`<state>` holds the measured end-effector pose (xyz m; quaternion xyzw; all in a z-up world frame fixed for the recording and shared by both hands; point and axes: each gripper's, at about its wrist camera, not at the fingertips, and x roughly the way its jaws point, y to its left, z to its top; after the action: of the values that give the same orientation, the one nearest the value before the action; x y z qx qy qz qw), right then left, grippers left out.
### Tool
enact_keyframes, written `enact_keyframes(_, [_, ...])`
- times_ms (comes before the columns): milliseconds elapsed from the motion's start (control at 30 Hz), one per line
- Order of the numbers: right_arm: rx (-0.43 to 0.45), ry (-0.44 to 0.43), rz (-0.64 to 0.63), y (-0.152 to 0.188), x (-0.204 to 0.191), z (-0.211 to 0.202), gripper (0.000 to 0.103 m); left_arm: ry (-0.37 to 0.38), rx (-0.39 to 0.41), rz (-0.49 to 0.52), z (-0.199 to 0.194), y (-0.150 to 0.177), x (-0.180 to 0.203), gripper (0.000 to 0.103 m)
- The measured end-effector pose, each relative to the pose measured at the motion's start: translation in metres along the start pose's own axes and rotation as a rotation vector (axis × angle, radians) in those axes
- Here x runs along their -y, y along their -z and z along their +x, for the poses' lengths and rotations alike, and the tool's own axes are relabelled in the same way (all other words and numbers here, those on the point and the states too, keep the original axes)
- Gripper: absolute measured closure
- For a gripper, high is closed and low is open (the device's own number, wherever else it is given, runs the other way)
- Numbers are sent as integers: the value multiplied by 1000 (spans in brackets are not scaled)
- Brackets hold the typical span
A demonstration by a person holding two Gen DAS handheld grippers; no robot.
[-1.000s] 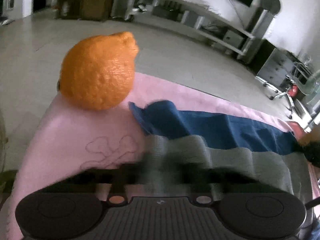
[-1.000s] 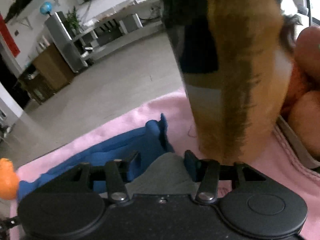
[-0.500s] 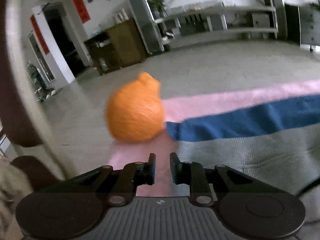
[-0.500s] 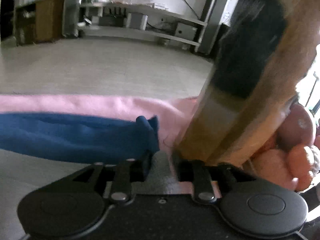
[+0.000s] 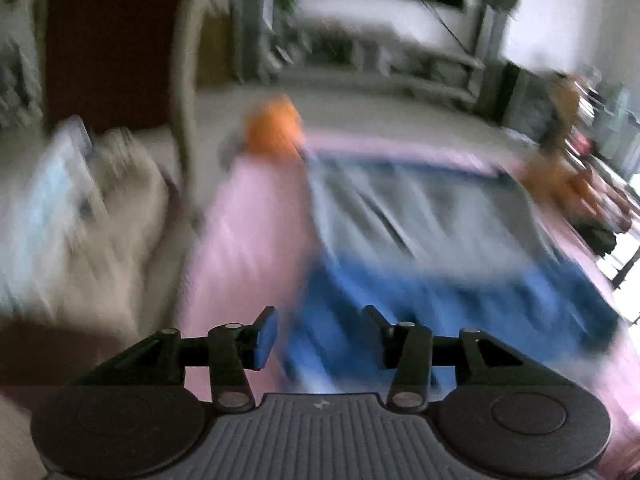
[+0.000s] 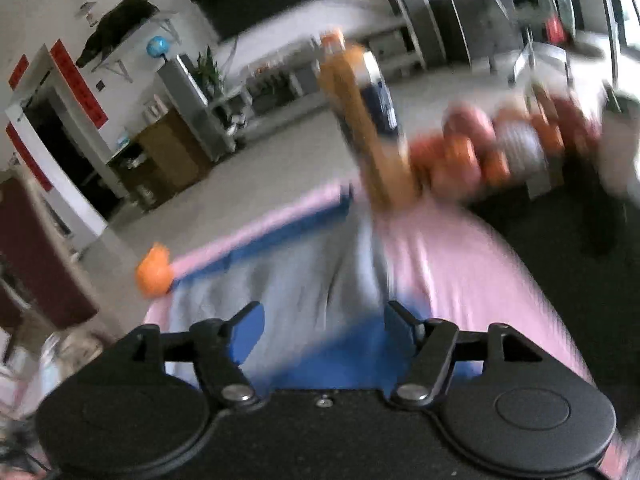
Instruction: Fold clothes
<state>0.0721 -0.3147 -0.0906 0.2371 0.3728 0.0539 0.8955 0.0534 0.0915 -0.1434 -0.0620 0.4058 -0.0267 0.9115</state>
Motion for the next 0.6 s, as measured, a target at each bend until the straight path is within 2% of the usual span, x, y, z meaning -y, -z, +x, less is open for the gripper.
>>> enact_keyframes(100, [-73, -22, -18, 42, -5, -1, 38, 60, -75, 40, 1, 49, 25, 40])
enact_keyframes(167, [-114, -33, -42, 70, -11, -2, 37, 78, -112, 105, 0, 78, 47, 38])
enact_keyframes(300, [-196, -53, -91, 127, -22, -4, 39, 96, -136, 187, -2, 101, 73, 33])
enact_keyframes(367, [-237, -64, -115, 155, -27, -5, 44, 107, -159, 204, 3, 109, 80, 33])
enact_keyframes(433, [-278, -74, -140, 183, -33, -6, 56, 104, -201, 225, 8, 118, 85, 37])
enact_keyframes(500, [-326, -78, -168, 209, -39, -5, 56, 103, -244, 246, 14, 126, 90, 38])
enact_keyframes(600, [-425, -22, -230, 229, -51, 10, 55, 99, -273, 274, 17, 135, 97, 39])
